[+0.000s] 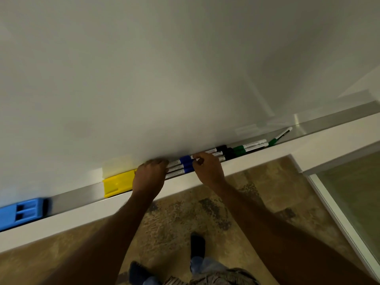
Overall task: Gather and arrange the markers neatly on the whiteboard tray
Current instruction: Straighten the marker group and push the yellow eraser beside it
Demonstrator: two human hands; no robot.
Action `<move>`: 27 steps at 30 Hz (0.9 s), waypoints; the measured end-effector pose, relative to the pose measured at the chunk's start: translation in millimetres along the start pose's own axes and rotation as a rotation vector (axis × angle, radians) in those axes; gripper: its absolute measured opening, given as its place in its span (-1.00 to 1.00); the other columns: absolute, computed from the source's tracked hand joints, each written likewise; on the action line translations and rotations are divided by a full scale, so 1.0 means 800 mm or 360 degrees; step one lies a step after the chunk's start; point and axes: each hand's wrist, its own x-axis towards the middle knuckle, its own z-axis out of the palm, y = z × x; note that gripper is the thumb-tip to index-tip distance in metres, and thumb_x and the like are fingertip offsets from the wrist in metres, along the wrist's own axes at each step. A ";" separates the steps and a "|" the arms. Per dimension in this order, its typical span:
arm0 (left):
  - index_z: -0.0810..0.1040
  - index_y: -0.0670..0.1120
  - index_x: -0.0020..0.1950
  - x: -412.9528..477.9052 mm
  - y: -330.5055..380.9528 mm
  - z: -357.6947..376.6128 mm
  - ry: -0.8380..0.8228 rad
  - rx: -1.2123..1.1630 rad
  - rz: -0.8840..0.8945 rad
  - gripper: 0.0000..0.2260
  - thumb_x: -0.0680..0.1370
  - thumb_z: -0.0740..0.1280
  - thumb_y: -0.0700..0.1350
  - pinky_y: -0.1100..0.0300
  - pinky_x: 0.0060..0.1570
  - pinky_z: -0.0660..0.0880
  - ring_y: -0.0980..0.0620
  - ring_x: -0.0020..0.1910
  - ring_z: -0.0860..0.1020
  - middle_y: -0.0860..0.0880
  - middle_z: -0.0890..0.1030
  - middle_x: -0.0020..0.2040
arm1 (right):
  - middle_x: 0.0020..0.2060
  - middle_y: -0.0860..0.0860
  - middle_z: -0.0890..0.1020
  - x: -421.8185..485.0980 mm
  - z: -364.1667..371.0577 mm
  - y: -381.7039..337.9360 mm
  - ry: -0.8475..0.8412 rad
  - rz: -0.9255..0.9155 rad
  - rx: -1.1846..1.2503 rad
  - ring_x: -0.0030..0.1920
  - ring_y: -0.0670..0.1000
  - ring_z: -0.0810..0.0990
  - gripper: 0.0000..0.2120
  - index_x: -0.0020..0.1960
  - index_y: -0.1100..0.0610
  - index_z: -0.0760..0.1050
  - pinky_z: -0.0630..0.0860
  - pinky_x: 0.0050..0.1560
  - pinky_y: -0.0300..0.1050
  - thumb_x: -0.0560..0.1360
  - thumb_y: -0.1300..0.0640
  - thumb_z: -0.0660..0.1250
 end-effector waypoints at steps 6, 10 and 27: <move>0.66 -0.04 -0.01 0.003 0.009 0.012 0.0047 -0.0054 0.0006 -0.84 0.42 0.46 -0.16 0.08 -0.25 0.55 -0.13 -0.24 0.63 -0.08 0.68 -0.16 | 0.01 0.03 0.68 -0.014 -0.013 0.011 0.0108 -0.0129 -0.0140 -0.04 -0.02 0.62 -0.79 0.14 0.11 0.58 0.57 0.01 -0.10 0.53 0.13 0.31; 0.63 -0.09 0.06 -0.003 0.015 0.022 0.0051 -0.0117 -0.0001 -0.82 0.46 0.40 -0.18 0.04 -0.20 0.58 -0.15 -0.14 0.61 -0.11 0.65 -0.06 | 0.04 0.03 0.64 -0.029 -0.014 0.027 0.0133 -0.0289 -0.0342 0.05 0.02 0.57 -0.75 0.18 0.10 0.56 0.53 0.06 -0.08 0.53 0.08 0.33; 0.58 -0.12 0.21 -0.007 0.016 0.031 0.0062 -0.0273 -0.0010 -0.74 0.56 0.31 -0.06 0.00 0.08 0.51 -0.12 0.11 0.52 -0.11 0.58 0.16 | 0.57 0.07 -0.12 -0.020 -0.024 0.089 -0.0091 -0.0511 -0.1062 0.56 0.04 -0.22 -0.33 0.57 0.09 -0.13 -0.19 0.55 0.01 0.61 -0.17 0.04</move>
